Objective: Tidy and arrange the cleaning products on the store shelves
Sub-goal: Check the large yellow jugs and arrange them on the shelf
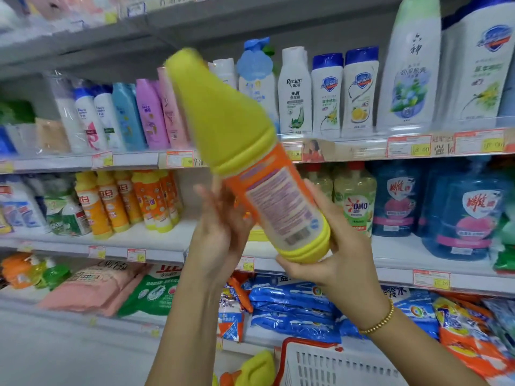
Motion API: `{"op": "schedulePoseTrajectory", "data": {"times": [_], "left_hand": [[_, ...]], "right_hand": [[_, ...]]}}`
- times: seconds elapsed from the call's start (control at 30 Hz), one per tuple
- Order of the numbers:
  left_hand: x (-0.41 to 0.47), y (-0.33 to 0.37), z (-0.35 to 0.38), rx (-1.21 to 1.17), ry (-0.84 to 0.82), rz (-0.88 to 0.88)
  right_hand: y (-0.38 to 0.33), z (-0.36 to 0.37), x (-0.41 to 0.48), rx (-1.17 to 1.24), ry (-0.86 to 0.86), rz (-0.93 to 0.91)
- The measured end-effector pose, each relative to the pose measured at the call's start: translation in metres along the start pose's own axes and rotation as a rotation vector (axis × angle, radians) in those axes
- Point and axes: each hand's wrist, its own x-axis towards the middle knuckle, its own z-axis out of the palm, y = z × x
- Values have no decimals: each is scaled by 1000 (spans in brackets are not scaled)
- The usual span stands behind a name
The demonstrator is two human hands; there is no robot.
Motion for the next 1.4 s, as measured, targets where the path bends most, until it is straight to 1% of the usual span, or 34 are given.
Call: {"op": "schedulePoseTrajectory", "data": {"times": [0.07, 0.1, 0.2, 0.27, 0.3, 0.37, 0.47, 0.6, 0.7, 0.87, 1.03, 1.13, 1.2, 1.23, 1.3, 1.4], "left_hand": [[3, -1, -14, 83, -13, -46], [2, -2, -21, 114, -22, -83], [-2, -2, -35, 192, -44, -226], [-4, -4, -44, 133, -20, -329], [-5, -6, -48, 104, -1, -375], [-6, -10, -54, 92, 38, -474], [-11, -9, -50, 147, 104, -606], [-12, -8, -47, 158, 210, -639], [-14, -11, -43, 131, 232, -646], [-16, -10, -44, 142, 259, -759], [-13, 6, -57, 208, 246, -720], [-18, 12, -69, 234, 238, -664], [-25, 12, -77, 284, 215, -626], [-30, 10, -82, 323, 212, -585], [-38, 6, -95, 393, 225, -446], [-37, 1, -116, 507, 263, -231]], "right_hand": [[3, 4, -2, 318, -29, 124], [7, 5, -4, 425, -51, 192], [22, 1, -8, 623, -112, 414], [32, -3, -9, 778, -113, 588], [35, -5, -9, 826, -108, 644], [39, -8, -9, 860, -106, 704], [38, -11, -9, 863, -128, 759], [35, -16, -2, 896, -130, 863], [36, -20, 4, 886, -187, 903], [33, -21, 9, 852, -240, 981], [41, -10, 6, 869, -306, 989], [49, 4, -1, 888, -358, 932], [57, 18, -2, 847, -408, 887], [61, 25, 0, 807, -438, 862], [71, 42, 7, 761, -478, 809], [88, 68, 25, 675, -479, 706]]}}
